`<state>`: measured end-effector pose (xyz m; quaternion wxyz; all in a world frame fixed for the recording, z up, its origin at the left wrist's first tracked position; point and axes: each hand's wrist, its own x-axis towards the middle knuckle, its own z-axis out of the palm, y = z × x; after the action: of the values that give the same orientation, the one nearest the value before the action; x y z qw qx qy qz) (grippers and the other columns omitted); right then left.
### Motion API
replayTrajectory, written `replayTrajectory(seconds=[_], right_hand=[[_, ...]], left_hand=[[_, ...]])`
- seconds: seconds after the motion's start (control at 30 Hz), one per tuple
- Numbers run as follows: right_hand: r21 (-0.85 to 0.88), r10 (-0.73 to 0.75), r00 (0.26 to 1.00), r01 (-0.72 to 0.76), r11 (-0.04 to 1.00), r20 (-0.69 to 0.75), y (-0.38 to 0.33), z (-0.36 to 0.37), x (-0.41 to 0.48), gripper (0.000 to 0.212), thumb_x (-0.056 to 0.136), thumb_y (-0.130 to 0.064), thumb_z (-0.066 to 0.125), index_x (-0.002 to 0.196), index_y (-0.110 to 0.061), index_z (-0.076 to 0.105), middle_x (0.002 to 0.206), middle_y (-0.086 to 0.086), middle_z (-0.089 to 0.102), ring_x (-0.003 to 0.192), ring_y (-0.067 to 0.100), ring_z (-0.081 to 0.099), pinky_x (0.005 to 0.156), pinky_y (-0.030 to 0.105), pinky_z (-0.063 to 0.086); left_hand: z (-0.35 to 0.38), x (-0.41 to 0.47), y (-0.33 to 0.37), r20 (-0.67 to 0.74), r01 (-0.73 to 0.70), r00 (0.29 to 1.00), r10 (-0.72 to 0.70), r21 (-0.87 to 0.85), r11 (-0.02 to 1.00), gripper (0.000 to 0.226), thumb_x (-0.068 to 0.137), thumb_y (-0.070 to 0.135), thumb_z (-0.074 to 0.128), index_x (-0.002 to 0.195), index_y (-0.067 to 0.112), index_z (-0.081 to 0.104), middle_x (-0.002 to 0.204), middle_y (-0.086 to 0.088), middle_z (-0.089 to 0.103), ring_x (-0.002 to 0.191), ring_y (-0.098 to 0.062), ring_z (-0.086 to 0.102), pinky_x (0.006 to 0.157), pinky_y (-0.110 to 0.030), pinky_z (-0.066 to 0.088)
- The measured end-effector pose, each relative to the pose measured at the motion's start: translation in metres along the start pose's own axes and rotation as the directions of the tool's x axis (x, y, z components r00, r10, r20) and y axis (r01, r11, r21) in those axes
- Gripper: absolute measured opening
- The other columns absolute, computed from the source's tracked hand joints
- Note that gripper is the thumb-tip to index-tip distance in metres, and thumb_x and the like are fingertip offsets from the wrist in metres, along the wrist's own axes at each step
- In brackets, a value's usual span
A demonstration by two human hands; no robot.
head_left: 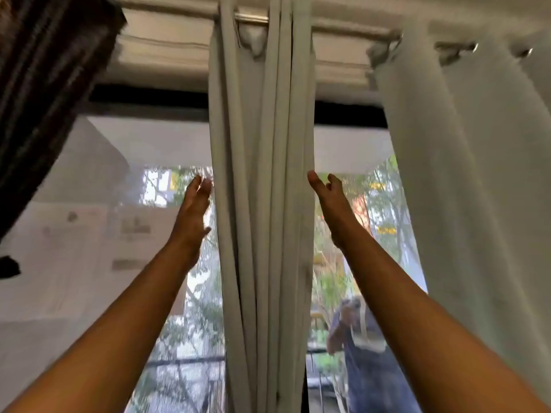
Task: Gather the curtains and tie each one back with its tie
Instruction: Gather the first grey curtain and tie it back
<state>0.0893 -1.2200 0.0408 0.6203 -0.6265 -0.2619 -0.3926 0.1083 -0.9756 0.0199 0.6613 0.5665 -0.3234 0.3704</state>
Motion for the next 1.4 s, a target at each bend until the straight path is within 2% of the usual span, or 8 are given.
replayTrajectory(seconds=[0.13,0.23,0.33,0.43,0.63,0.97,1.23,1.4], right_hand=[[0.081,-0.076,0.987,0.065,0.995,0.140,-0.030,0.040,0.047,0.072,0.091,-0.039,0.057,0.148,-0.016,0.020,0.151,0.011,0.032,0.135,0.029,0.036,0.111,0.045,0.031],[-0.188,-0.189,0.971,0.216,0.958,0.149,0.002,0.064,0.023,0.046,0.095,-0.024,0.053,0.138,-0.011,0.041,0.134,0.015,0.053,0.121,0.030,0.052,0.101,0.033,0.041],[-0.556,-0.250,0.941,0.336,0.761,0.226,0.057,0.063,-0.033,0.034,0.095,-0.023,0.045,0.129,-0.015,0.048,0.110,0.016,0.065,0.099,0.034,0.062,0.082,0.036,0.050],[-0.764,0.042,0.878,0.390,0.513,0.476,0.096,0.043,-0.089,0.032,0.088,-0.037,0.050,0.107,-0.013,0.058,0.103,0.016,0.064,0.097,0.034,0.062,0.077,0.037,0.049],[-0.427,-0.209,0.976,0.212,0.879,0.052,0.007,0.014,-0.016,0.053,0.085,-0.059,0.052,0.119,-0.019,0.059,0.117,0.007,0.065,0.109,0.026,0.059,0.093,0.035,0.047],[-0.467,-0.435,0.901,0.384,0.796,-0.001,-0.114,0.066,0.186,0.103,0.079,-0.049,0.068,0.150,-0.025,-0.003,0.152,0.017,0.021,0.132,0.036,0.036,0.104,0.044,0.036],[-0.233,-0.424,0.905,0.420,0.877,0.032,-0.143,0.046,0.235,0.071,0.093,-0.027,0.054,0.150,-0.017,0.013,0.149,0.014,0.034,0.130,0.032,0.040,0.107,0.043,0.038],[-0.213,-0.433,0.901,0.419,0.883,-0.020,-0.156,0.055,0.240,0.027,0.094,-0.012,0.042,0.114,-0.002,0.056,0.105,0.018,0.056,0.082,0.023,0.055,0.070,0.031,0.049]], left_hand=[[0.068,0.052,0.048,0.019,-0.064,0.998,0.062,0.112,0.992,0.068,0.094,0.042,0.056,0.151,0.030,0.022,0.153,-0.001,0.037,0.132,-0.022,0.042,0.103,-0.039,0.037],[0.081,0.023,0.004,-0.044,-0.066,0.995,0.084,0.320,0.945,0.049,0.097,0.026,0.054,0.144,0.021,0.040,0.136,-0.008,0.056,0.117,-0.027,0.056,0.090,-0.030,0.044],[0.063,-0.030,-0.047,-0.107,-0.024,0.991,0.084,0.470,0.882,0.029,0.099,0.026,0.050,0.125,0.021,0.061,0.117,-0.008,0.068,0.101,-0.024,0.063,0.069,-0.023,0.046],[0.033,-0.078,-0.071,0.005,-0.049,0.998,0.056,0.566,0.823,0.028,0.094,0.027,0.059,0.116,0.043,0.058,0.109,0.008,0.070,0.098,-0.018,0.067,0.079,-0.033,0.055],[0.020,0.007,0.020,-0.002,-0.357,0.883,0.470,0.647,0.673,0.066,0.091,0.053,0.054,0.148,0.026,0.035,0.153,0.005,0.034,0.139,-0.012,0.032,0.110,-0.029,0.028],[0.062,0.208,0.136,0.039,-0.242,0.961,0.275,0.602,0.761,0.054,0.087,0.023,0.068,0.136,0.009,0.049,0.131,-0.012,0.057,0.115,-0.030,0.056,0.098,-0.039,0.047],[0.137,0.256,0.148,0.137,-0.402,0.909,0.393,0.530,0.747,0.032,0.097,0.017,0.050,0.123,0.004,0.063,0.124,-0.019,0.062,0.116,-0.033,0.057,0.102,-0.038,0.045],[0.160,0.246,0.143,0.342,-0.493,0.868,0.361,0.492,0.718,0.027,0.093,0.000,0.045,0.109,-0.004,0.066,0.103,-0.022,0.065,0.096,-0.030,0.060,0.087,-0.037,0.049]])
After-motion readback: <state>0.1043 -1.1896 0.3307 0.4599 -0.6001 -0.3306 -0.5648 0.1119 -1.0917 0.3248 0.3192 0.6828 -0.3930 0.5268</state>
